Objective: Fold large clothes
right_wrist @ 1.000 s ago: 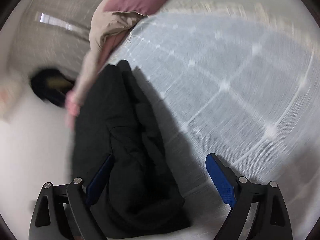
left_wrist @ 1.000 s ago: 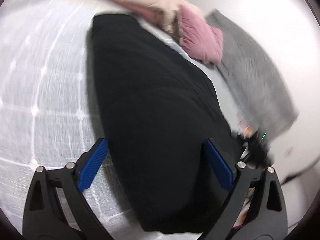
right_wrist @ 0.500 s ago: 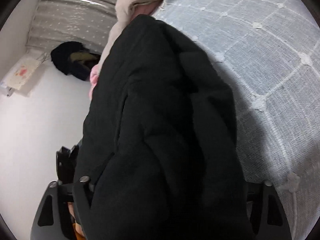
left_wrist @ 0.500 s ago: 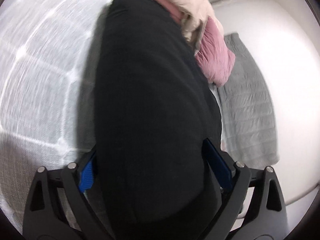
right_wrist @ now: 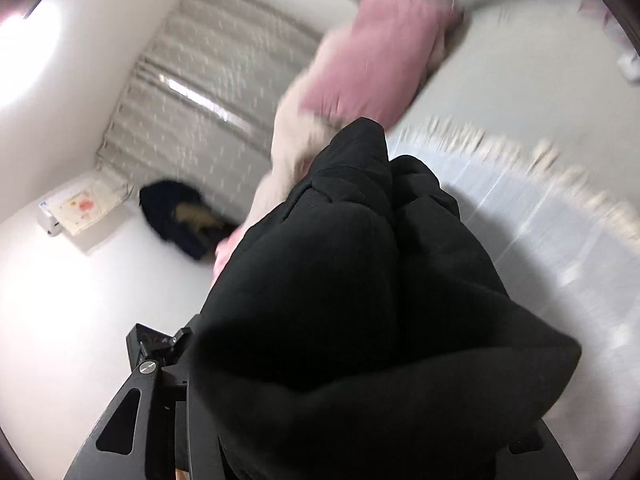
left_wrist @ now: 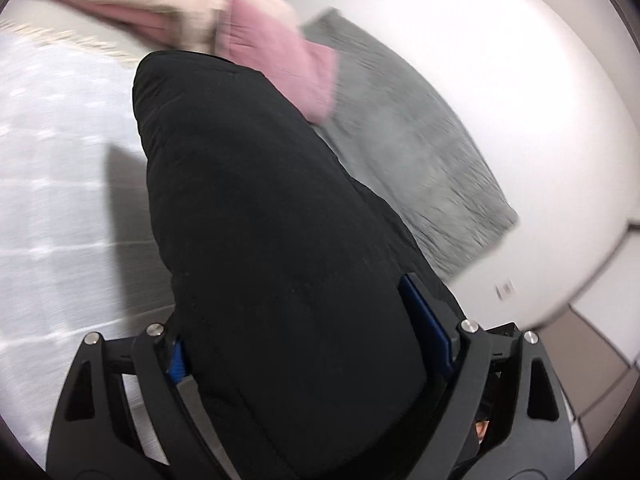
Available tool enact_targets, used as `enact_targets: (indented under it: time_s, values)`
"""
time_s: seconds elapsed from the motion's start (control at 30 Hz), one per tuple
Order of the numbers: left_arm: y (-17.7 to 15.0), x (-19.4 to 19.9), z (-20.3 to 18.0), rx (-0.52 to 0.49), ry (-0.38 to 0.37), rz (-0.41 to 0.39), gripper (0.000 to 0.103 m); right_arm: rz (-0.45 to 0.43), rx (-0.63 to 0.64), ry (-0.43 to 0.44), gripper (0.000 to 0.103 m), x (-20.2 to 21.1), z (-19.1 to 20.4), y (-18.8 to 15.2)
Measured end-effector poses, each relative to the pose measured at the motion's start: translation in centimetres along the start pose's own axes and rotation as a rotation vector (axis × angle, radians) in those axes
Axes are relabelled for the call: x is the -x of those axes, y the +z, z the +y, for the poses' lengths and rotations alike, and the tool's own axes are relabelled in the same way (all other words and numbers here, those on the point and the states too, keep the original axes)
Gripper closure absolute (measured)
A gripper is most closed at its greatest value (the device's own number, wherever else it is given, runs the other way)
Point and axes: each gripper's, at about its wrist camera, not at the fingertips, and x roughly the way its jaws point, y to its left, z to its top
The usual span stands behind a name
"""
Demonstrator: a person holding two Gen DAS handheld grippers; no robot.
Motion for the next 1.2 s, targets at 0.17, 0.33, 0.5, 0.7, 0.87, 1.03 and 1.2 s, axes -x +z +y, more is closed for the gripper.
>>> enact_targets:
  time_s: [0.17,0.33,0.5,0.7,0.87,1.03,1.2]
  values:
    - [0.4,-9.1,-0.1,-0.070,0.133,0.225,0.010,-0.097,-0.059,-0.201,0.038,5.1,-4.5,0.8]
    - [-1.3,-10.9,2.9,-0.015,0.356,0.274,0.009,0.067,-0.219,-0.426,0.030,4.9,-11.0,-0.5]
    - [-2.2,-7.0,1.4,-0.024,0.361,0.181,0.009,-0.002,-0.274,-0.377,0.030,5.8,-10.7,-0.4]
    - [-3.9,-4.0,-4.0,-0.210,0.334,0.056,0.009,-0.085,-0.201,-0.385,0.030,6.4,-7.2,-1.2]
    - [-6.6,-6.8,-4.4,-0.272,0.440,0.145,0.008,-0.046,-0.184,-0.468,0.028,7.1,-6.7,-0.8]
    - [-9.3,-6.2,-3.0,-0.176,0.497,0.164,0.008,0.116,-0.161,-0.605,0.028,4.5,-8.1,-1.7]
    - [-10.6,-3.8,-6.1,-0.249,0.595,0.159,0.008,0.096,-0.205,-0.637,0.028,6.6,-7.3,-2.1]
